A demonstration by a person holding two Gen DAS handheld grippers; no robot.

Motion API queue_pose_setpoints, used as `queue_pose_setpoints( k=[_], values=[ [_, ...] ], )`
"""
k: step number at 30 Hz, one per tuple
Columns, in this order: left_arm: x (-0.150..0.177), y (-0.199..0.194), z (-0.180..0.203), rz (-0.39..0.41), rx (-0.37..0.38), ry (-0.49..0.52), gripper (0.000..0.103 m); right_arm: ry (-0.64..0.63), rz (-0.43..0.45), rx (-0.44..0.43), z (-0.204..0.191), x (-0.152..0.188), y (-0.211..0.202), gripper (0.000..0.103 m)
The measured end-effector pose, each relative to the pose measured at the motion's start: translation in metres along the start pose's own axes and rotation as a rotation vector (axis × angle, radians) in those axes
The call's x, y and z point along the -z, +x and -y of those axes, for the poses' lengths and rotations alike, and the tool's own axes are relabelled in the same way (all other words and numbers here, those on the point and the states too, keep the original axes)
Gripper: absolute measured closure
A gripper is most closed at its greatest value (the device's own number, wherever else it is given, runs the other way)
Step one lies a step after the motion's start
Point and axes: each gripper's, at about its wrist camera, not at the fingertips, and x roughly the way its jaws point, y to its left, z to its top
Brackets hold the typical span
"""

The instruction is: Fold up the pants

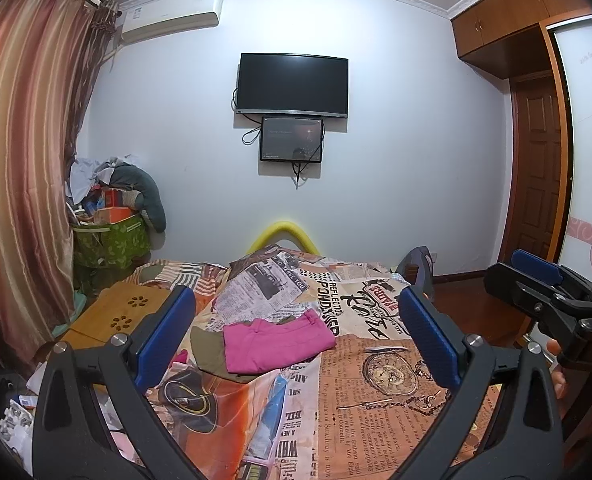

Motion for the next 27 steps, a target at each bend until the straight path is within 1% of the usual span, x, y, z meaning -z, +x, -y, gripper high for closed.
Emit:
queue_pose_setpoints(
  k=[12, 27],
  values=[
    [-0.0018, -0.0001, 0.0004, 0.0, 0.017, 0.005, 0.001, 0.004, 0.009, 0.014, 0.0038, -0.0006, -0.0033, 0.0],
    [-0.0025, 0.0055, -0.0015, -0.028, 0.049, -0.006, 0.0, 0.008, 0.012, 0.029, 0.0066, -0.0012, -0.0062, 0.0]
  ],
)
